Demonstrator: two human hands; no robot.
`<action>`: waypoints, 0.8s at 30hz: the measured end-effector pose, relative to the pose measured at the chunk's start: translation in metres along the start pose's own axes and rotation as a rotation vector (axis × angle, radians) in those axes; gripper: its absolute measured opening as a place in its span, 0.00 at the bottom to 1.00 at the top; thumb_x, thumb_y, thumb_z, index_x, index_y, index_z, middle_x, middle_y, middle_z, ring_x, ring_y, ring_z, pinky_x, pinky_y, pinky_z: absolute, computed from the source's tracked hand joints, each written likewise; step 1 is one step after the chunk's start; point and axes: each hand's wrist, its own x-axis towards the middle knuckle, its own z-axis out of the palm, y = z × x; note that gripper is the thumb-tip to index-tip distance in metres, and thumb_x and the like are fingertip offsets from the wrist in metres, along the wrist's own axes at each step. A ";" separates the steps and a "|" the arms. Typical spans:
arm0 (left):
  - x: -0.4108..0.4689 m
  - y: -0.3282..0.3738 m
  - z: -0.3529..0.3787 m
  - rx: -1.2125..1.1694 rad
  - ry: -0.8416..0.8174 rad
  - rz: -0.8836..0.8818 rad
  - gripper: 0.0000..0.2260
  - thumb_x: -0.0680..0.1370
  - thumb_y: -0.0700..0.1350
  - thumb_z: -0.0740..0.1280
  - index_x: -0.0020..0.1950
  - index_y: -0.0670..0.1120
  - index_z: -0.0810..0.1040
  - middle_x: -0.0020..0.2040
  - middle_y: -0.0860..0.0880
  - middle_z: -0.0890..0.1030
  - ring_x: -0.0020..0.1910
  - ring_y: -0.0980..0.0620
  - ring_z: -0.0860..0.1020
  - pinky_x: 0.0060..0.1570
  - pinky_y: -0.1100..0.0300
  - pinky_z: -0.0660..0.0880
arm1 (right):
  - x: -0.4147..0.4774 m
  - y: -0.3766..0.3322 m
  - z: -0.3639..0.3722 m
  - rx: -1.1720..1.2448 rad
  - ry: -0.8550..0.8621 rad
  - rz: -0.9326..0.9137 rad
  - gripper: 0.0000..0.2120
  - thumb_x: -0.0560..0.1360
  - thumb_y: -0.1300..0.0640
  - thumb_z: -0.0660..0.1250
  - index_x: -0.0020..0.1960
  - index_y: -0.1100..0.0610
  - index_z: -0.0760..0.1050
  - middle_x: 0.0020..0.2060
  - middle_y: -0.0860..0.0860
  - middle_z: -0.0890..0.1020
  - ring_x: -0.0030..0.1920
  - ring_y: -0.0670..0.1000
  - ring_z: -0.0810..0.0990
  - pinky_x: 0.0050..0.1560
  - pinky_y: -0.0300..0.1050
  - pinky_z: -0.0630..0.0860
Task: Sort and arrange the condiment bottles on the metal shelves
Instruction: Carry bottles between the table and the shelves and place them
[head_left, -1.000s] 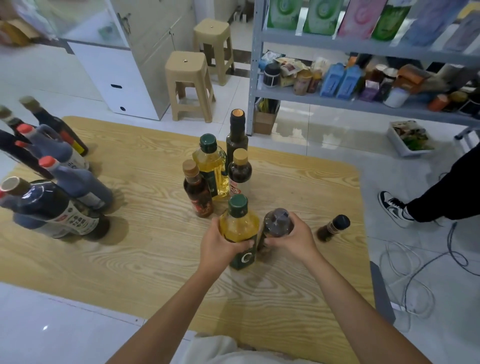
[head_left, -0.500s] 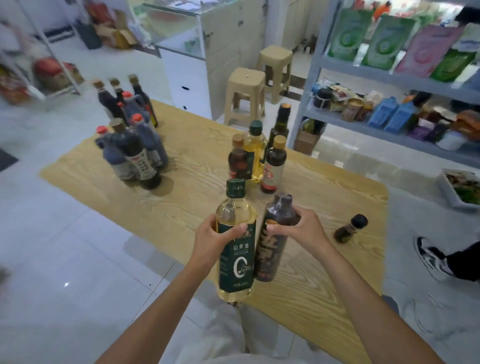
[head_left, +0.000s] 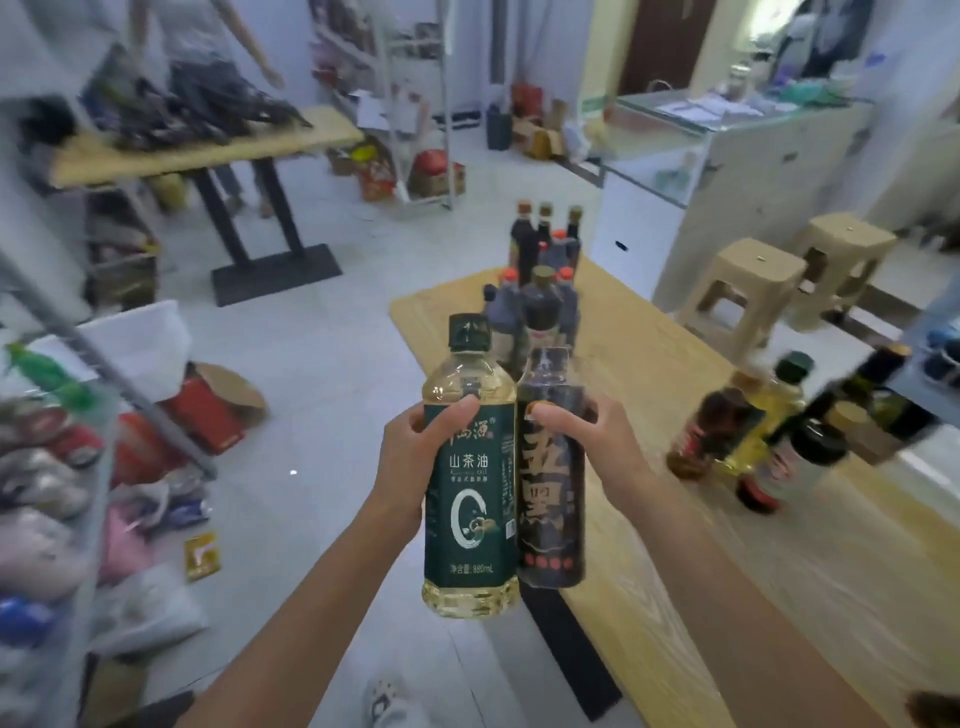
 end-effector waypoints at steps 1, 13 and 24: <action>0.002 0.007 -0.014 -0.017 0.035 0.016 0.31 0.59 0.60 0.73 0.53 0.39 0.78 0.44 0.41 0.84 0.41 0.41 0.83 0.42 0.52 0.79 | 0.010 -0.007 0.015 0.009 -0.034 -0.022 0.25 0.56 0.40 0.72 0.46 0.54 0.80 0.38 0.49 0.85 0.39 0.49 0.84 0.38 0.35 0.77; 0.027 0.091 -0.205 -0.112 0.401 0.241 0.30 0.59 0.57 0.75 0.52 0.38 0.78 0.42 0.39 0.84 0.37 0.42 0.82 0.38 0.54 0.79 | 0.118 -0.075 0.230 0.064 -0.432 -0.237 0.21 0.58 0.40 0.70 0.43 0.54 0.78 0.35 0.48 0.85 0.37 0.47 0.84 0.38 0.35 0.77; 0.021 0.149 -0.349 0.009 0.729 0.395 0.27 0.59 0.57 0.75 0.50 0.41 0.78 0.43 0.40 0.84 0.39 0.41 0.83 0.41 0.52 0.80 | 0.175 -0.122 0.409 0.148 -0.732 -0.348 0.20 0.58 0.40 0.70 0.44 0.52 0.79 0.36 0.47 0.85 0.39 0.48 0.84 0.38 0.35 0.77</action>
